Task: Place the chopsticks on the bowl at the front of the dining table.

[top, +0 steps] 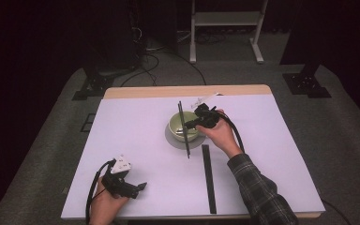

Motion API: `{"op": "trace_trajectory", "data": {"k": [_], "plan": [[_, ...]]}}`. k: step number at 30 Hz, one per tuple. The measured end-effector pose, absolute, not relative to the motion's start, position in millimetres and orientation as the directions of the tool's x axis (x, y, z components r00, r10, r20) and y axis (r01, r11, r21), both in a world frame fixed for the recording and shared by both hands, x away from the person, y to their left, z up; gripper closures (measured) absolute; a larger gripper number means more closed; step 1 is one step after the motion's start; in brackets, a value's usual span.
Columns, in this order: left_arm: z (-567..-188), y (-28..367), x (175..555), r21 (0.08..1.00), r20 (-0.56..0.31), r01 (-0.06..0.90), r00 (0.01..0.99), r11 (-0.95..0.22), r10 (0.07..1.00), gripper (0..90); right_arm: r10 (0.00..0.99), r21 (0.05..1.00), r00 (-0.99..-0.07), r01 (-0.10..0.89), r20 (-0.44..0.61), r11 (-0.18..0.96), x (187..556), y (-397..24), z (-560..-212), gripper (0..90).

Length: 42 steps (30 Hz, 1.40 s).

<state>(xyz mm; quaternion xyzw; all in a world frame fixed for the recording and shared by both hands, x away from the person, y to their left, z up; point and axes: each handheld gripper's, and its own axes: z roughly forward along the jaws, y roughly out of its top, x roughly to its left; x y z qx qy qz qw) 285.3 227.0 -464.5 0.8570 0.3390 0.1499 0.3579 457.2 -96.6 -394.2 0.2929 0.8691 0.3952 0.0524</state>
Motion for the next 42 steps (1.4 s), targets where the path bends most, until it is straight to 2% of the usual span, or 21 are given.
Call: {"op": "trace_trajectory", "data": {"k": [23, 34, 42], "plan": [[-464, 227, 285, 0.715, 0.014, 0.474, 0.725, -0.514, 0.688, 0.0, 0.516, 0.729, -0.846, 0.439, 0.137, 0.525, 449, -91, -390, 89.8], [-464, 227, 285, 0.714, 0.016, 0.473, 0.726, -0.516, 0.688, 0.0, 0.453, 0.751, -0.883, 0.379, 0.12, 0.54, 410, -95, -378, 89.9], [-464, 227, 285, 0.713, 0.017, 0.473, 0.727, -0.518, 0.687, 0.0, 0.403, 0.758, -0.907, 0.349, 0.124, 0.551, 375, -100, -383, 89.8]]}}
